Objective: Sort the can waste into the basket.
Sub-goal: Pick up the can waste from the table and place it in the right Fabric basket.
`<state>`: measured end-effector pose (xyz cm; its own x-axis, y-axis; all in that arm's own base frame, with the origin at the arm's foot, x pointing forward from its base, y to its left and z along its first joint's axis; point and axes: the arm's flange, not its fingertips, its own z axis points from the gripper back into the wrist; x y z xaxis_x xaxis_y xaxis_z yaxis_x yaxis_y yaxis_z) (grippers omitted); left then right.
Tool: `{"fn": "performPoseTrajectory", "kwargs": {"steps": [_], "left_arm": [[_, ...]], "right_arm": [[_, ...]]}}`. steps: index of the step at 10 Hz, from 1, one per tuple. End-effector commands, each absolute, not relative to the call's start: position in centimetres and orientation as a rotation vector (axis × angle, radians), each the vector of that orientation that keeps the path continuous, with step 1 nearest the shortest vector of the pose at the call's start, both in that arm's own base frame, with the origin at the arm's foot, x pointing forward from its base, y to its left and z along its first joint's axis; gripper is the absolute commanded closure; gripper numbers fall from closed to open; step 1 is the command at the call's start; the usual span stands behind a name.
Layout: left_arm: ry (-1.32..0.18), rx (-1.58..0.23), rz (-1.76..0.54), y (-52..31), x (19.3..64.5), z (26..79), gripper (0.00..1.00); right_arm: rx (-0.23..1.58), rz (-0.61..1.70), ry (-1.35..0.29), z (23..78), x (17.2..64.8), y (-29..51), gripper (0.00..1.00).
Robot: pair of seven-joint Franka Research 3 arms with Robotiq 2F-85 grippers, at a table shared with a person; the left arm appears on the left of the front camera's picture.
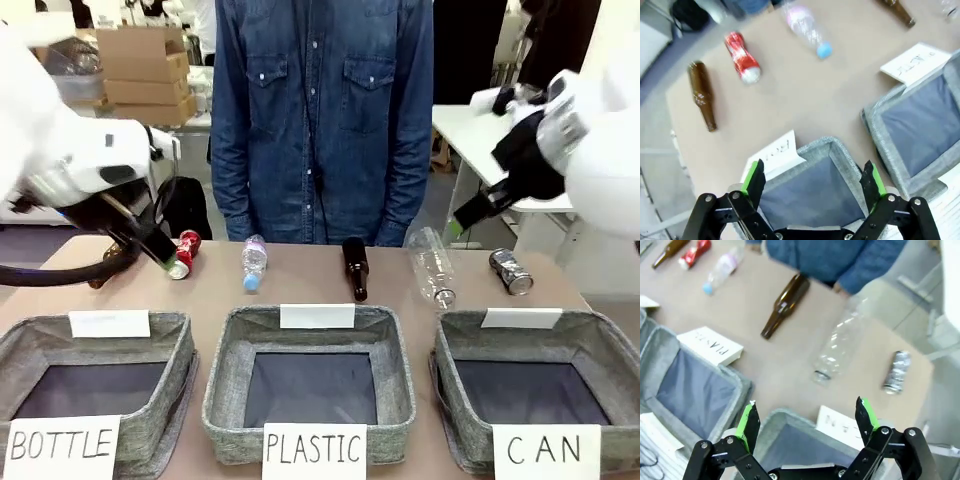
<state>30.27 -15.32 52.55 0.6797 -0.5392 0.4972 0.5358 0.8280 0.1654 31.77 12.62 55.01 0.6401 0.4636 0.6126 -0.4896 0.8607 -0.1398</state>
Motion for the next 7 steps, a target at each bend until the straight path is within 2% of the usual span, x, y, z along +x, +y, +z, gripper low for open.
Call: {"fn": "performPoseTrajectory", "kwargs": {"steps": [1,2,3,4,5,7], "left_arm": [[-0.464,-0.007,-0.584,-15.2,32.5,49.0,0.0],[-0.464,-0.007,-0.584,-15.2,32.5,49.0,0.0],[-0.569,0.011,-0.605,-15.2,29.6,53.2,0.0],[-0.507,-0.206,-0.766,-14.1,29.5,53.8,0.0],[-0.415,-0.464,-0.838,-11.5,29.4,54.6,0.0],[-0.293,-0.819,-0.714,-7.5,30.2,54.2,0.0]], "right_arm": [[0.097,0.544,-0.614,51.9,33.8,13.2,0.0],[0.097,0.544,-0.614,51.9,33.8,13.2,0.0],[0.034,0.541,-0.695,55.5,31.2,12.6,0.0],[0.103,0.55,-0.661,54.8,31.3,11.9,0.0],[0.319,0.508,-0.633,54.6,31.0,10.0,0.0],[0.815,0.357,-0.531,54.7,30.3,6.2,0.0]]}}
